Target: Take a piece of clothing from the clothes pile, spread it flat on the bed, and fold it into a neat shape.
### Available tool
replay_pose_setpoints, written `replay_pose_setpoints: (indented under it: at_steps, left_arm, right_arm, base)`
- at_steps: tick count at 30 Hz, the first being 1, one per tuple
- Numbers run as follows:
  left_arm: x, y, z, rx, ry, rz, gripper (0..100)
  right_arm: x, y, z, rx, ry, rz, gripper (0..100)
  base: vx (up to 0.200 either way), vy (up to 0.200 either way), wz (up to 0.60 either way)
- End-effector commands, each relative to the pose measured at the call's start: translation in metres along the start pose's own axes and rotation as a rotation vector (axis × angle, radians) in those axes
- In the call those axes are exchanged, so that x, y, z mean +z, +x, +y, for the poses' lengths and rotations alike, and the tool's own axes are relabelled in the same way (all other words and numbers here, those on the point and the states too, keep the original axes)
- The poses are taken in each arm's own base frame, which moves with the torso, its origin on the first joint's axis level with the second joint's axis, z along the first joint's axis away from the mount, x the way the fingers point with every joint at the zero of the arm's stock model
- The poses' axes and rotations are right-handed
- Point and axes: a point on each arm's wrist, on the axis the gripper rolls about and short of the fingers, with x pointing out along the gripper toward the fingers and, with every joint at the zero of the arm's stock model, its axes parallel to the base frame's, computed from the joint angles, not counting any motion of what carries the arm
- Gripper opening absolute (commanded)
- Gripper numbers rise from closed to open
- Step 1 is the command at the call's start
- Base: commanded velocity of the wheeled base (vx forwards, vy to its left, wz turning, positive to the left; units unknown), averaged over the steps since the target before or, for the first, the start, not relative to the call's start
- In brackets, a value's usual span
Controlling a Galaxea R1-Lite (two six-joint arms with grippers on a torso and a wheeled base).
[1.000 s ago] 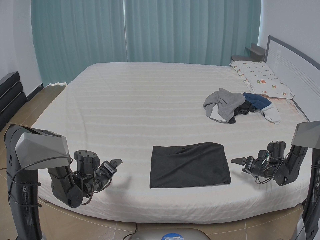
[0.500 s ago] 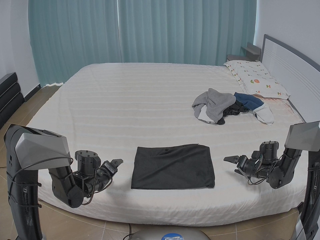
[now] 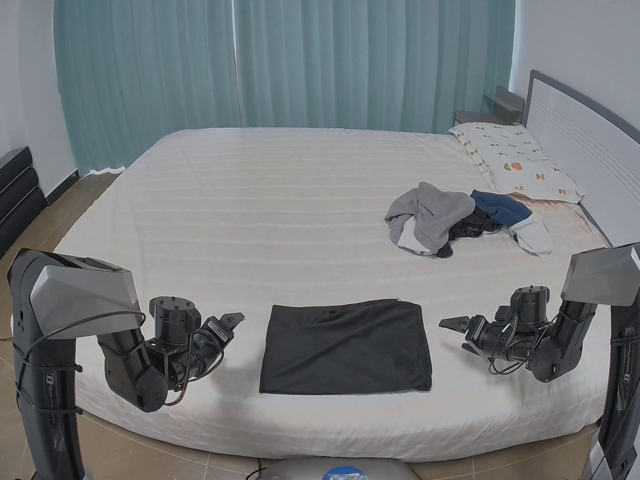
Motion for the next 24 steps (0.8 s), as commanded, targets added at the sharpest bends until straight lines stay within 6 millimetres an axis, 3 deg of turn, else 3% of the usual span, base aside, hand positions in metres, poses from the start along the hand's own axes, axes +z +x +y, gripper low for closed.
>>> replay_pose_setpoints:
  at_steps: [1, 7, 13, 18, 21, 24]
  left_arm:
    - [0.0, 0.005, -0.007, -0.023, 0.004, -0.005, 100]
    - [-0.001, 0.023, -0.016, -0.027, 0.013, 0.007, 100]
    - [0.003, 0.066, -0.034, -0.002, 0.103, 0.031, 100]
    - [0.002, 0.102, -0.04, 0.011, 0.273, 0.041, 100]
    - [-0.005, 0.111, -0.042, -0.001, 0.29, 0.052, 100]
    - [-0.014, 0.116, -0.04, 0.0, 0.303, 0.065, 100]
  right_arm:
    - [-0.005, 0.004, 0.0, -0.004, -0.004, 0.013, 100]
    - [-0.015, 0.011, 0.002, -0.016, -0.025, -0.002, 100]
    - [-0.023, 0.024, 0.007, 0.019, -0.062, -0.038, 100]
    - [-0.016, 0.039, 0.014, 0.051, -0.08, -0.061, 100]
    - [-0.018, 0.047, 0.018, 0.058, -0.088, -0.048, 100]
    - [-0.008, 0.062, 0.035, 0.059, -0.1, -0.05, 100]
  base:
    - [0.0, 0.0, 0.0]
    - [0.0, 0.0, 0.0]
    - [0.0, 0.0, 0.0]
    - [0.0, 0.0, 0.0]
    - [0.0, 0.0, 0.0]
    - [0.0, 0.0, 0.0]
